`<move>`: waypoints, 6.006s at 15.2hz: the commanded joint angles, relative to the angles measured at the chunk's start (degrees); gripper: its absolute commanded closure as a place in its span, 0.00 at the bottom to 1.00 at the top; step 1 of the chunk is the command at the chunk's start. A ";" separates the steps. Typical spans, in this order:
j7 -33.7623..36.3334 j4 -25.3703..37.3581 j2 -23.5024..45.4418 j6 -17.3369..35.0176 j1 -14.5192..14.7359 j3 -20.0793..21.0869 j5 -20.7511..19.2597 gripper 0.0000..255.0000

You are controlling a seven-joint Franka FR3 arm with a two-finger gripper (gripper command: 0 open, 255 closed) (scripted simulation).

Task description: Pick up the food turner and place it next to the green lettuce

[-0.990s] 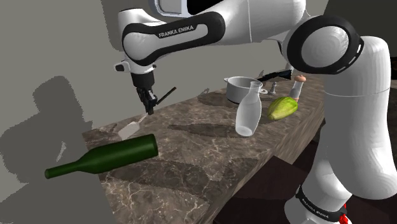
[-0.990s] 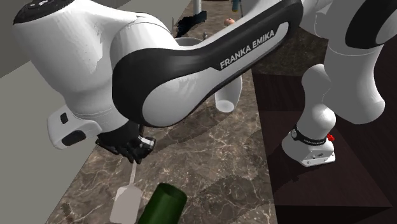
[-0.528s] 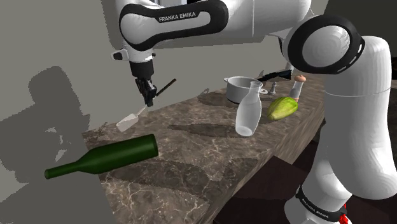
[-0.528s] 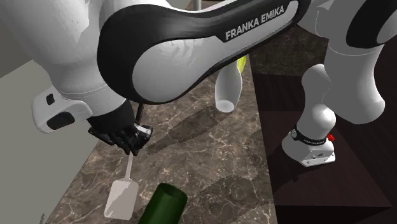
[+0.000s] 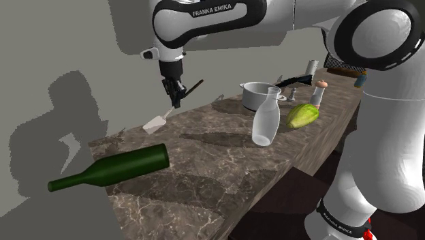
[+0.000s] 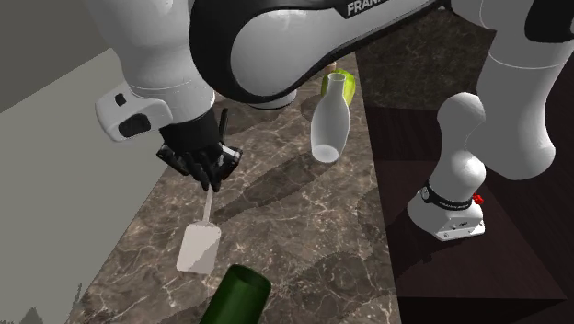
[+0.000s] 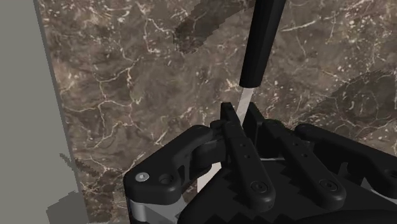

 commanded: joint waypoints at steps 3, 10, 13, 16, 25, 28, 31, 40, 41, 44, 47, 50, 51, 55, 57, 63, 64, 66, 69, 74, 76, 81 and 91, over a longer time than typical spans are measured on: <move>-4.15 -8.64 -6.59 2.28 -2.56 -1.66 0.30 1.00; -11.70 -19.79 -15.54 4.96 -6.60 -5.43 -0.04 1.00; -15.12 -23.42 -18.68 5.70 -8.31 -7.33 -0.50 1.00; -18.63 -26.42 -21.40 6.27 -10.03 -9.40 -1.13 1.00; -29.79 -31.88 -26.86 7.33 -15.30 -16.41 -3.64 1.00; -33.73 -32.54 -27.69 7.60 -17.06 -18.99 -4.49 1.00; -37.81 -32.62 -27.98 7.85 -18.79 -21.65 -5.22 1.00; -51.00 -29.44 -25.39 8.68 -23.54 -30.23 -5.82 1.00; -52.57 -28.78 -24.76 8.77 -24.02 -31.23 -5.66 1.00; -57.47 -26.39 -22.41 9.00 -25.46 -34.25 -4.75 1.00; -62.66 -23.41 -19.35 9.13 -26.97 -37.26 -3.13 1.00; -68.19 -19.80 -15.50 9.06 -28.72 -40.13 -0.67 1.00; -70.10 -18.45 -14.03 8.97 -29.40 -41.03 0.36 1.00; -77.97 -12.23 -7.30 8.10 -32.91 -44.11 5.42 1.00; -81.88 -8.57 -3.50 7.26 -35.42 -45.05 8.37 1.00; -91.41 3.83 7.81 3.34 -44.70 -45.61 16.71 1.00; -91.41 3.05 7.79 4.11 -44.67 -45.47 16.69 1.00; -91.49 1.55 7.84 5.63 -44.50 -45.37 16.77 1.00; -91.65 -0.54 8.04 7.84 -44.30 -45.22 17.00 1.00; -92.03 -3.67 8.67 11.40 -44.14 -44.89 17.61 1.00; -92.23 -4.80 9.02 12.78 -44.14 -44.72 17.93 1.00; -92.81 -7.35 10.11 16.14 -44.25 -44.23 18.92 1.00; -94.33 -11.31 13.11 22.44 -45.00 -42.79 21.52 1.00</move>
